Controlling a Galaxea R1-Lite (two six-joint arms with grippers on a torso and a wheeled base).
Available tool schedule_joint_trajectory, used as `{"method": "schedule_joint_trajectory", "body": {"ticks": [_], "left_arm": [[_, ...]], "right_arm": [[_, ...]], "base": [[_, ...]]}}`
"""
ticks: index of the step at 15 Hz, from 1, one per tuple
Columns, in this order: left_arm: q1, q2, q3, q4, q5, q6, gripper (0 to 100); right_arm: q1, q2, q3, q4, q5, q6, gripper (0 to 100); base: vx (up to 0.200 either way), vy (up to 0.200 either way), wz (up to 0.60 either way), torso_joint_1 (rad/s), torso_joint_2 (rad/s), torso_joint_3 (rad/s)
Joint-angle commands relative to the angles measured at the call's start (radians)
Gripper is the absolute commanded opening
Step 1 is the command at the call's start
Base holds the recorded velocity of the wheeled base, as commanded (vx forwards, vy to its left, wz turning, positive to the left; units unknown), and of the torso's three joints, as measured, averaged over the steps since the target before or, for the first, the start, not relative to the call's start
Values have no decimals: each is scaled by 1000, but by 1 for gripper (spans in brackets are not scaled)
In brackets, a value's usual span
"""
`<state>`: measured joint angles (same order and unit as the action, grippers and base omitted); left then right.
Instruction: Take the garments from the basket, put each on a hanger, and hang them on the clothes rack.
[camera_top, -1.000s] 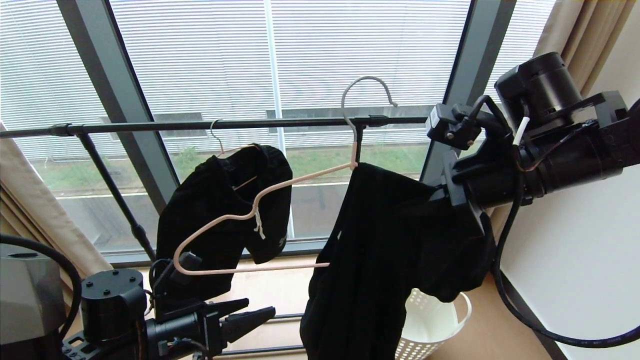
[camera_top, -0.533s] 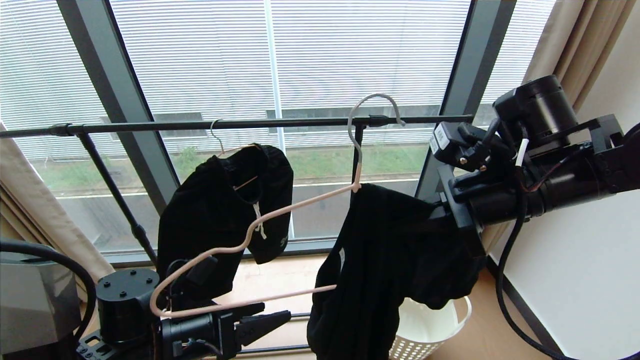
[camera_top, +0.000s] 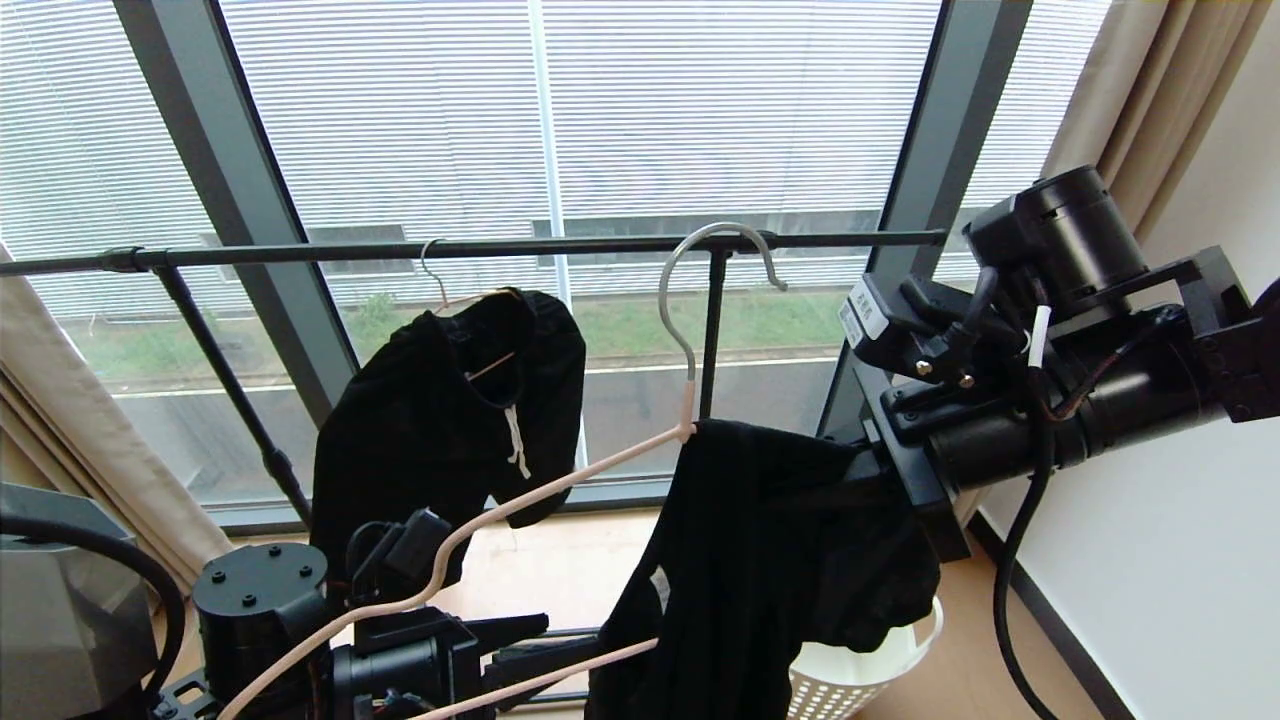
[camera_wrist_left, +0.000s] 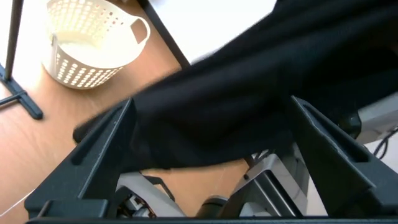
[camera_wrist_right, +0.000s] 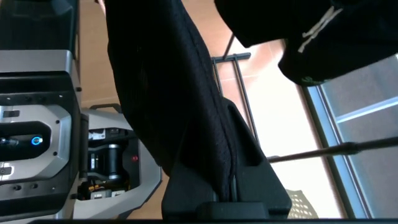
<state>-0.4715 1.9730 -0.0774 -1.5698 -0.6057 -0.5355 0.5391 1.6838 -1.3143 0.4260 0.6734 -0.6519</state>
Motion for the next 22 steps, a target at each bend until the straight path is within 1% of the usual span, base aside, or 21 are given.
{"method": "schedule_joint_trajectory", "body": {"ticks": [1,5,12,14,16,19,20,21,22], "left_arm": [[-13,-25,5,-1,0,-1,100],[-29,-46,16,-1,0,-6,100],[-38,-45,8,-1,9,-6,100],[-56,-43,-2,-1,46,-6,100],[-78,-9,-15,-1,100,-4,100],[-78,0,-25,-1,107,-4,100],[-79,9,-25,-1,126,-3,100],[-82,15,-28,-1,144,-3,0],[-85,21,-31,-1,147,-3,0]], "right_arm": [[12,2,1,0,0,0,0],[41,0,9,-1,-2,2,0],[53,8,9,-6,2,2,0],[62,5,9,-4,2,2,0],[78,-3,15,-6,2,0,0],[81,-7,17,-4,2,0,0],[81,-12,17,-3,2,0,0],[81,-12,17,-3,2,0,0],[81,-15,17,-3,2,0,0]], "base": [[0,0,0,0,0,0],[0,0,0,0,0,0],[0,0,0,0,0,0],[0,0,0,0,0,0],[0,0,0,0,0,0],[0,0,0,0,0,0],[0,0,0,0,0,0],[0,0,0,0,0,0],[0,0,0,0,0,0]]}}
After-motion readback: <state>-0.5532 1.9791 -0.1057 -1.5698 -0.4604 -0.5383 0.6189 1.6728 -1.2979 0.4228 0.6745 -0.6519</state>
